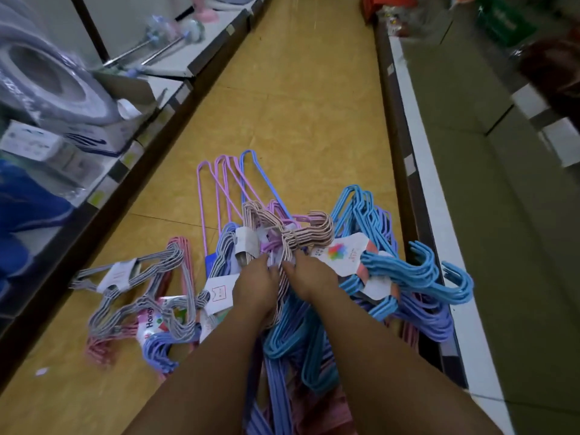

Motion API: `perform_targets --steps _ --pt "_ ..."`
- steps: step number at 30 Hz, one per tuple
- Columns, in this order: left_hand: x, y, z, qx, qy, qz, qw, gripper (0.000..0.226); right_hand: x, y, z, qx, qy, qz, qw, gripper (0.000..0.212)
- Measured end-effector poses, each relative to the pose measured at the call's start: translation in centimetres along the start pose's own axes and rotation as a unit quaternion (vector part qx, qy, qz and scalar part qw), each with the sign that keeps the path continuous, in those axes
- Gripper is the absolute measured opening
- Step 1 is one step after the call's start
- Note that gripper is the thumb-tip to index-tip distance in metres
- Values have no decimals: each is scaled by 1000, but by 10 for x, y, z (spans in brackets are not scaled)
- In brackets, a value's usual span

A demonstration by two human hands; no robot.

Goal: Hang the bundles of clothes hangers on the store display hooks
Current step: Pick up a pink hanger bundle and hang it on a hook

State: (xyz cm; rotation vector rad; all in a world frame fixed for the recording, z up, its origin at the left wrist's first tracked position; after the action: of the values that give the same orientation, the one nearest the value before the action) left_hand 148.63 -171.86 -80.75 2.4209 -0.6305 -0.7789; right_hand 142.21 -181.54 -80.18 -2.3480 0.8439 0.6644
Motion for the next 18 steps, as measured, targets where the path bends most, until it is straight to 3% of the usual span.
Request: perform_targets --steps 7,10,14,18 --pt "19 0 24 -28 -54 -19 998 39 22 7 24 72 0 16 997 51" --pt "22 -1 20 -59 -48 -35 996 35 23 9 28 170 -21 34 985 56" --pt "23 -8 17 -150 -24 -58 987 31 29 9 39 342 -55 76 935 70" --pt "15 -10 6 -150 7 -81 985 30 31 6 45 495 -76 94 860 51"
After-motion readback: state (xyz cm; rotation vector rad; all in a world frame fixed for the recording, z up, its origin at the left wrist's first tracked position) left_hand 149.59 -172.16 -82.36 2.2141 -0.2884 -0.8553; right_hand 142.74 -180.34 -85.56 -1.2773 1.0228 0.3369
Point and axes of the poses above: each hand's wrist, its own x-axis towards the middle knuckle, its own z-axis out of the palm, y = z × x, the point moved 10 cm from there along x, towards the middle knuckle, and after that the axes turned 9 degrees about -y, right-handed, at the moved point
